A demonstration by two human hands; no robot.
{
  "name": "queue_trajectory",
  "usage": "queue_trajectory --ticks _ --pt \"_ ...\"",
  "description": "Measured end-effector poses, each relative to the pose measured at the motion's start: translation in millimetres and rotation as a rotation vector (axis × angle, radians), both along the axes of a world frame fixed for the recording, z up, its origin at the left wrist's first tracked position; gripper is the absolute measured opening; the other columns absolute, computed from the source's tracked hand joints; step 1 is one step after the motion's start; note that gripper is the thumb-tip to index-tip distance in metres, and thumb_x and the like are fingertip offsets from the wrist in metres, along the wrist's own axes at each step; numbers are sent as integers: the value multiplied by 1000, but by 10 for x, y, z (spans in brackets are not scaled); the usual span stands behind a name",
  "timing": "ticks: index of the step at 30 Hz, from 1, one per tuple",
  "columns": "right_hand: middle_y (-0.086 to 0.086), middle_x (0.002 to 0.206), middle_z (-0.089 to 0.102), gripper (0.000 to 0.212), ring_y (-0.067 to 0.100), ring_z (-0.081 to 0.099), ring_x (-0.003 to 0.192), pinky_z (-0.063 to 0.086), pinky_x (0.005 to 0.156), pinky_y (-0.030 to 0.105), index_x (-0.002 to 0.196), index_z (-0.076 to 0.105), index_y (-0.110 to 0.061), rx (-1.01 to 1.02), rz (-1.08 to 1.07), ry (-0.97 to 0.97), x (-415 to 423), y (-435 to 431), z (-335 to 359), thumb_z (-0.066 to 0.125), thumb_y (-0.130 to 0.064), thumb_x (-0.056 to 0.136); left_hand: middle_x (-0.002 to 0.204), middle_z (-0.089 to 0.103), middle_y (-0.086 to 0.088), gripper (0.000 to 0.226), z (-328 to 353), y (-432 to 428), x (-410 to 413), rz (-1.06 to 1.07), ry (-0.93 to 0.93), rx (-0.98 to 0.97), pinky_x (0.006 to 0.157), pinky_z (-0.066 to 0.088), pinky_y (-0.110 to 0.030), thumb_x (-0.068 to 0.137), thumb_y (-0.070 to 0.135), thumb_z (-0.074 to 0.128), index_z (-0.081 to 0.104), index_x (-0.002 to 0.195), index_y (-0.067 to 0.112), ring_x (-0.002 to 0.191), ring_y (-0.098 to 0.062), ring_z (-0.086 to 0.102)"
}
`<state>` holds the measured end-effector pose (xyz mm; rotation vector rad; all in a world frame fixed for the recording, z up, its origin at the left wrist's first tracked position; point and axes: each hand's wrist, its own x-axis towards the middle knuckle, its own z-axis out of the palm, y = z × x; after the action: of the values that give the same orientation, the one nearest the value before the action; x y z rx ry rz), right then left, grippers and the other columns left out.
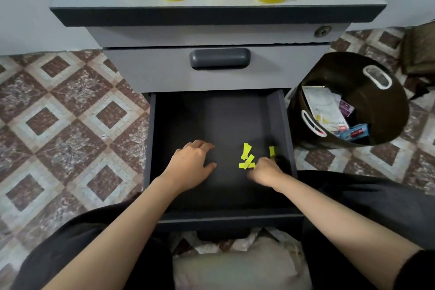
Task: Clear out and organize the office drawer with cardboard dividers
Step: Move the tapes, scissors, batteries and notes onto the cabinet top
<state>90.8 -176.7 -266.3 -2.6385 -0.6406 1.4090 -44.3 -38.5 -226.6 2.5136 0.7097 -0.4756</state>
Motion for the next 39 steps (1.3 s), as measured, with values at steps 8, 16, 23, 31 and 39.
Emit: queue_trajectory --ticks 8,16,23,31,39 --pt "22 155 2 22 29 57 109 43 83 24 105 61 -6 -91 79 0 -146 73 -51 54 -20 89 144 38 -5 57 -80 55 -23 10 56 -30 104 38 -39 93 37 52 33 143 19 129 -24 40" --pt "8 93 60 11 27 58 84 40 65 25 88 64 -7 23 3 -146 -165 88 -97 57 -13 82 142 40 -6 56 -46 247 -249 108 153 -23 103 39 -43 92 39 53 37 141 18 129 -25 41" --pt "12 105 62 16 30 61 95 41 64 28 97 64 -5 36 -127 -314 53 171 -172 62 -17 87 139 44 -4 49 13 269 -214 98 188 -16 103 39 -41 93 41 51 44 137 19 126 -23 44" --pt "15 107 64 21 33 61 98 44 69 29 103 67 -5 72 -124 -338 97 263 -342 57 -5 85 139 44 -6 52 -70 264 -125 92 174 -52 103 39 -42 92 41 52 43 138 17 125 -25 46" --pt "15 103 65 18 32 61 96 50 75 33 96 68 -5 141 -140 -311 86 248 -421 57 0 83 138 46 -5 50 -60 285 -39 91 114 -70 102 40 -34 92 40 53 45 136 16 124 -23 46"
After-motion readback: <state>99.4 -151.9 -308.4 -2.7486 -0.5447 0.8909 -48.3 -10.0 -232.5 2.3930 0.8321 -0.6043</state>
